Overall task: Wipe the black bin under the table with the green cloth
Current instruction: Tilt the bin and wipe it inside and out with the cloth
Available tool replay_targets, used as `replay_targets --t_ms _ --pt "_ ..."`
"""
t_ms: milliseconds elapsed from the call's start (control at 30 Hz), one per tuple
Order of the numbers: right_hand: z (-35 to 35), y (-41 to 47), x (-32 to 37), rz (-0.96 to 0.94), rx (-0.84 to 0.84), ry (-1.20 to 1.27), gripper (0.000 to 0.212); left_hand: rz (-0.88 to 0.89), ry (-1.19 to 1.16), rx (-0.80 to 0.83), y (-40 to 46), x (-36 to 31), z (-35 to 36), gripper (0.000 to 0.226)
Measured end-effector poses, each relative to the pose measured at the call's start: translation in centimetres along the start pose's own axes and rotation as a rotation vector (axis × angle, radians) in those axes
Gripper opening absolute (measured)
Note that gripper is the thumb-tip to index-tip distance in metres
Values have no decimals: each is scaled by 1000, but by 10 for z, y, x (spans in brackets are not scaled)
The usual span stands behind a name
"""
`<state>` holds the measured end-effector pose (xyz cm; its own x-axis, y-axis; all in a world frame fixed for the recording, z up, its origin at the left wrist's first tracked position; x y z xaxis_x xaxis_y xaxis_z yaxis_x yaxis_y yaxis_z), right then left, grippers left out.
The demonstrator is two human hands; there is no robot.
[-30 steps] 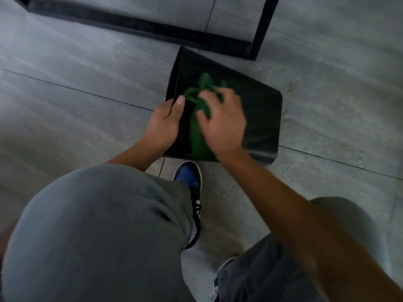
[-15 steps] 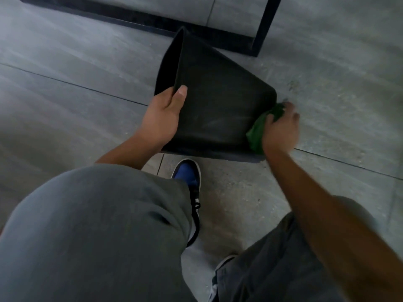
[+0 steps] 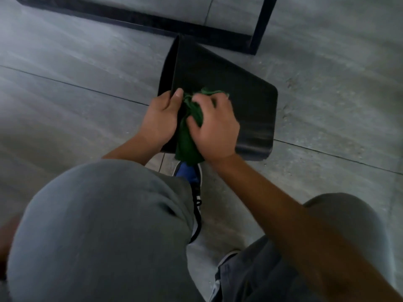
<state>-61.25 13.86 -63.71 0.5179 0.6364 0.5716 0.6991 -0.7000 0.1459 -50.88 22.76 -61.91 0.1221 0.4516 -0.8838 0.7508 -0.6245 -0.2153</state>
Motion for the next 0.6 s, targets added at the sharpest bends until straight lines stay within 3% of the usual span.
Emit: replay_targets --t_ms 67,167,233,300,367,433,500,533,567,600 --pt "-6 18 -50 181 23 -47 43 -56 -36 -2 -2 6 -4 33" --pt "-32 24 -153 680 15 -159 45 -115 -69 -2 -1 12 -3 30" --pt "-30 14 -121 621 -4 -185 43 -138 -77 -9 1 4 1 32" --pt "-10 2 -49 274 -22 -85 41 -128 -72 -27 0 0 0 35" --pt "-1 -6 -23 37 36 -77 42 -131 -65 -28 -1 0 0 39" --pt "-8 10 -79 212 11 -128 39 -169 -100 -20 -6 4 -1 35" --pt "-27 19 -162 678 -57 -105 41 -185 -118 -7 -8 9 0 31" --pt "-32 15 -178 819 -77 -81 42 -184 -105 -9 -6 10 0 31" --pt "-31 9 -167 836 -75 -100 43 -178 -84 -8 -4 10 1 31" --pt "-24 6 -134 711 -100 -110 42 -169 -67 -6 -3 7 2 31"
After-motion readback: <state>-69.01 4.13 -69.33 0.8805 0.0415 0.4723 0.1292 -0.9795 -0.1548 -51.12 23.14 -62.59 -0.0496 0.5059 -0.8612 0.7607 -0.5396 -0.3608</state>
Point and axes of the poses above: each hand's wrist, its own y-axis towards the middle knuckle, its own z-axis out of the palm, x = y × z, the point moved 5 cm from there along y, towards the middle knuckle, and after that the axes turned 6 degrees about z, right-handed, at the moved point
